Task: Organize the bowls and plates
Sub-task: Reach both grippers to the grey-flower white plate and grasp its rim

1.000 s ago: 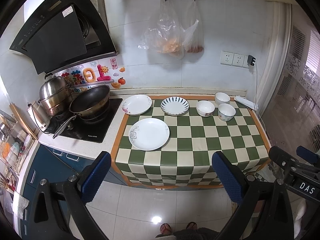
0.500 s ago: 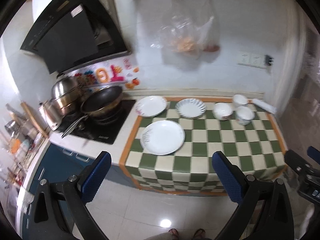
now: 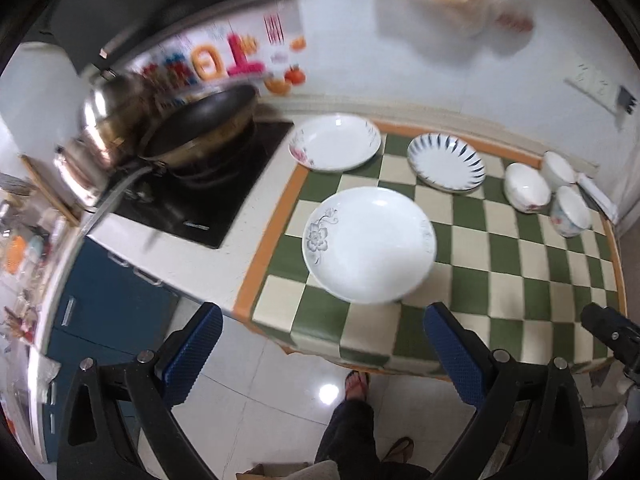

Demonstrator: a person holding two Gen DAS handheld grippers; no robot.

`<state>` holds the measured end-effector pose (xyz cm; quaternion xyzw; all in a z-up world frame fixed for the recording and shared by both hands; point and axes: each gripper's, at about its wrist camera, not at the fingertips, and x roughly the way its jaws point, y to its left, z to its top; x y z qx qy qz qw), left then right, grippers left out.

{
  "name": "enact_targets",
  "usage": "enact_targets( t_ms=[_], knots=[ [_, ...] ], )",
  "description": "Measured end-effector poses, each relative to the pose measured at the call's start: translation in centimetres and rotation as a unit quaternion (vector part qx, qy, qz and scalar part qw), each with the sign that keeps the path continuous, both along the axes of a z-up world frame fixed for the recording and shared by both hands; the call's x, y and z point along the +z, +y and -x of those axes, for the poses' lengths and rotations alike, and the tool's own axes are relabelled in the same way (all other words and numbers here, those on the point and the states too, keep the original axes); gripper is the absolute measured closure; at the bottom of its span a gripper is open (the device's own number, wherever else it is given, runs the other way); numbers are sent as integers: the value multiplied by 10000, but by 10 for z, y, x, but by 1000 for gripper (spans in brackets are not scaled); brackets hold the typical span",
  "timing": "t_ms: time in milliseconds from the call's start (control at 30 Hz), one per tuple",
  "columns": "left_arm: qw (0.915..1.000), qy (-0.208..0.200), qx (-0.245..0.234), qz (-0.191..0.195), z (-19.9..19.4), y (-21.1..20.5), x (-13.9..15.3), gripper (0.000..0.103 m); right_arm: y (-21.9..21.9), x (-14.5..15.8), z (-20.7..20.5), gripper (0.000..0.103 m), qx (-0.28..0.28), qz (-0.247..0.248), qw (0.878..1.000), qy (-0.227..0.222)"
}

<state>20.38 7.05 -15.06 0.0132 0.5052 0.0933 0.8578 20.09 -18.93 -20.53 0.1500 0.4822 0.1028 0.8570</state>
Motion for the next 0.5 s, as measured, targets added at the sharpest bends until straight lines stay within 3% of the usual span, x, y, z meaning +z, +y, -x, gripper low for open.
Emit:
enact_targets(
  t_ms=[167, 333, 433, 500],
  knots=[
    [9977, 539, -277, 295, -81, 42, -61, 0, 27, -62, -87, 0, -3, -103, 9983, 581],
    [9923, 1038, -587, 340, -141, 71, -113, 5, 65, -118, -170, 1, 155, -6, 9949, 993],
    [9858, 1459, -647, 528, -173, 87, -146, 13, 82, -143, -206, 7, 267, -27, 9925, 1194],
    [9800, 1725, -718, 689, -188, 93, -165, 20, 94, -157, -226, 16, 341, -36, 9897, 1392]
  ],
)
